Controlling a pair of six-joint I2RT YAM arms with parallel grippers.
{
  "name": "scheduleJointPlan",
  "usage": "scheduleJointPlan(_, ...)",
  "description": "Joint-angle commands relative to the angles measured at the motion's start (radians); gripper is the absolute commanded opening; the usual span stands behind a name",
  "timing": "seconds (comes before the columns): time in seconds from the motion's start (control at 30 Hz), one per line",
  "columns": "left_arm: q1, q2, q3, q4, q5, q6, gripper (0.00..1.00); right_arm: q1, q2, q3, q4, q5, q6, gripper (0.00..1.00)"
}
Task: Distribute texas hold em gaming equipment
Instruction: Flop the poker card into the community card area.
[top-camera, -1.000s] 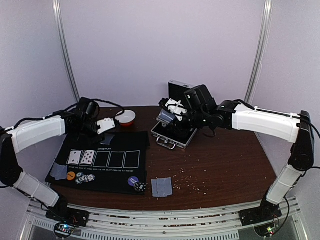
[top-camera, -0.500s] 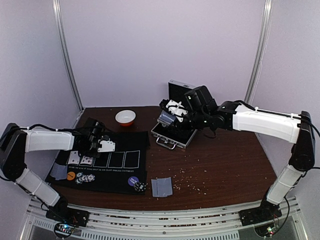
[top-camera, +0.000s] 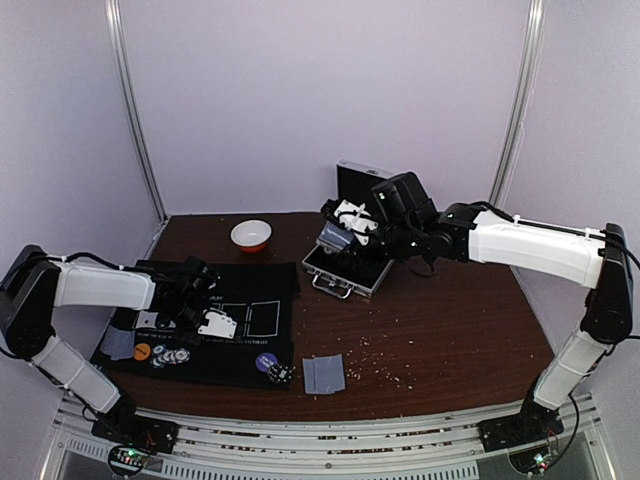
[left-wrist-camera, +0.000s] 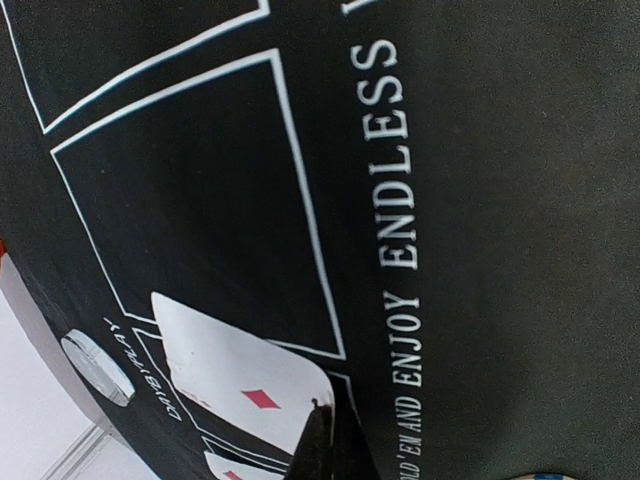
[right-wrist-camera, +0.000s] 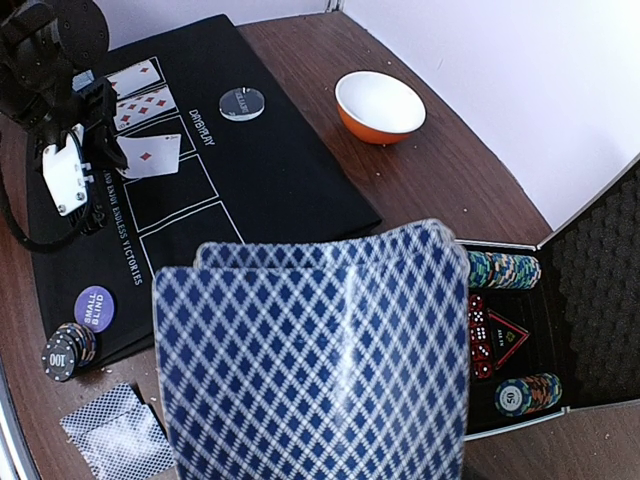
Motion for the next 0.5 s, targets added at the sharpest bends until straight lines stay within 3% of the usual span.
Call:
scheduleJointPlan(0.0, -0.001, 0.031, 0.0, -0.013, -0.024, -0.031, 0.0, -0.001, -0.039, -0.007, 0.014, -0.005, 0.005, 0.43)
scheduleJointPlan(0.47, 0.026, 0.103, 0.058, 0.002, -0.044, -0.093, 0.0, 0.0, -0.048, -0.016, 0.01, -0.001, 0.007, 0.43)
